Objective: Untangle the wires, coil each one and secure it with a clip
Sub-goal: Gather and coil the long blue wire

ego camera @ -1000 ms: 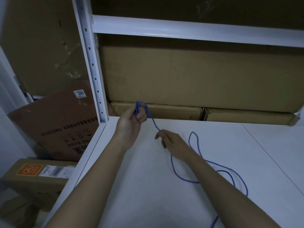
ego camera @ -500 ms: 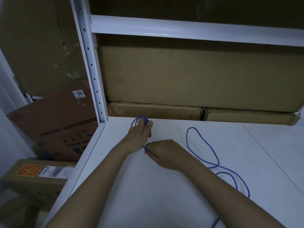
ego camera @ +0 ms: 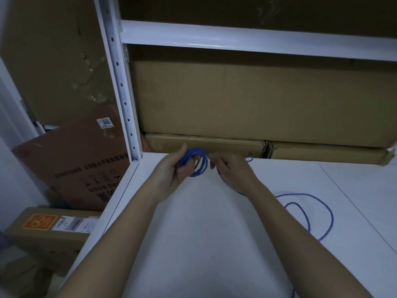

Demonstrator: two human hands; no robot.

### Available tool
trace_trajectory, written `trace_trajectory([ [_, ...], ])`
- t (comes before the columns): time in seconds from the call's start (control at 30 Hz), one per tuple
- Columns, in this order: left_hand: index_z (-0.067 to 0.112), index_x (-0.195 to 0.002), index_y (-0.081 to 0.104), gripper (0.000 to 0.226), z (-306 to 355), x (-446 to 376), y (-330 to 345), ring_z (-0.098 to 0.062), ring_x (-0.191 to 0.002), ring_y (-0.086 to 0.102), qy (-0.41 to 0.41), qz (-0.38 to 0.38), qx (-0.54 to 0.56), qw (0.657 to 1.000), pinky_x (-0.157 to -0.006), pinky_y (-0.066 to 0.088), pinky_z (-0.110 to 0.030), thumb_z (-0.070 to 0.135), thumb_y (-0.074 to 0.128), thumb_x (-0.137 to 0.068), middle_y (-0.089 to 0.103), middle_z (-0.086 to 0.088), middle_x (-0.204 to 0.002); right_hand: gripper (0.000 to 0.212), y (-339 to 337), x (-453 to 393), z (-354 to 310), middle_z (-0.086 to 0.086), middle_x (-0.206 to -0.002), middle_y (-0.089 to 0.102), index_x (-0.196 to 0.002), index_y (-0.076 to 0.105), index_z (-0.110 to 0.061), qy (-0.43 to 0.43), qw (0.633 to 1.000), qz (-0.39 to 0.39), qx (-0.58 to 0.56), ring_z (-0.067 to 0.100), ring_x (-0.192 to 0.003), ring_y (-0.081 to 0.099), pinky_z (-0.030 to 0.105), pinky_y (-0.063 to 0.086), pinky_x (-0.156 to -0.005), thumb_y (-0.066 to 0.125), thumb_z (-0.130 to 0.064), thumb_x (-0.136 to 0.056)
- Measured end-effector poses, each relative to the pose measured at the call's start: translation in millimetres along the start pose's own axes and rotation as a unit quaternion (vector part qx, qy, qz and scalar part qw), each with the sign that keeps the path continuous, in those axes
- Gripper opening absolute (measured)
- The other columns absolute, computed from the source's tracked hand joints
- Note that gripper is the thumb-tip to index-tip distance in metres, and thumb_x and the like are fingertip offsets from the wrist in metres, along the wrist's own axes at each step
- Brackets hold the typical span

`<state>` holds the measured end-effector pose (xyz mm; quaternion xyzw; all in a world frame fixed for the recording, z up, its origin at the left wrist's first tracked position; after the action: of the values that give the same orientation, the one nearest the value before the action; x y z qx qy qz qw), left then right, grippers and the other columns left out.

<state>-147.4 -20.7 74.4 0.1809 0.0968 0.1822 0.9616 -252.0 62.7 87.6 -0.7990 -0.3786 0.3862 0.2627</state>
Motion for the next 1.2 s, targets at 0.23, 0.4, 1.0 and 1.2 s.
trace_trajectory([
  [0.23, 0.005, -0.091, 0.053, 0.034, 28.0, -2.9, -13.4, -0.01, -0.051, 0.033, 0.099, 0.084, 0.077, 0.989, -0.069, 0.032, -0.023, 0.017, 0.023, -0.103, 0.037, 0.004, -0.053, 0.049, 52.0, 30.2, 27.0, -0.005, -0.055, 0.046, -0.079, 0.059, -0.017, 0.098, 0.99, -0.087, -0.059, 0.004, -0.045, 0.04, 0.026, 0.032, -0.052, 0.027, -0.048, -0.101],
  [0.4, 0.006, -0.092, 0.047, 0.03, 14.9, -10.6, -10.1, -0.003, -0.053, 0.043, 0.13, 0.15, -0.123, 0.972, -0.063, 0.036, -0.017, 0.012, 0.021, -0.106, 0.05, 0.009, -0.058, 0.031, 80.1, 45.8, 8.8, -0.001, -0.069, 0.055, -0.104, 0.049, -0.015, -0.011, 0.981, -0.154, 0.12, 0.016, -0.059, 0.051, 0.033, 0.038, -0.056, 0.029, -0.038, -0.103],
  [1.0, 0.009, -0.084, 0.062, 0.036, -62.4, 16.2, -4.2, -0.002, -0.05, 0.044, -0.127, -0.039, -0.408, 0.903, -0.059, 0.035, -0.017, 0.038, 0.047, -0.098, 0.052, 0.012, -0.054, 0.011, 19.6, 48.0, 38.4, 0.0, -0.081, 0.07, -0.081, 0.07, -0.018, 0.08, 0.97, 0.007, -0.227, 0.015, -0.076, 0.063, 0.019, 0.047, -0.072, 0.071, -0.007, -0.084],
  [1.2, 0.006, -0.073, 0.054, 0.051, -32.0, 15.2, 13.3, -0.007, -0.041, 0.024, -0.067, -0.062, -0.162, 0.983, -0.055, 0.023, -0.024, 0.05, 0.034, -0.087, 0.031, 0.004, -0.043, 0.024, 39.1, 46.2, 36.7, -0.004, -0.064, 0.066, -0.076, 0.066, -0.01, 0.131, 0.933, -0.041, -0.332, 0.008, -0.061, 0.062, 0.023, 0.051, -0.069, 0.053, -0.011, -0.096],
])
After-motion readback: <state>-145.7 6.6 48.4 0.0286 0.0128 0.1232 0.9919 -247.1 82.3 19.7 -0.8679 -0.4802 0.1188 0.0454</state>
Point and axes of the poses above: each hand's wrist, its own x-axis away from the middle knuckle, its own y-axis out of the palm, z = x × y, the point moved 8 cm from there along -x, towards the middle knuckle
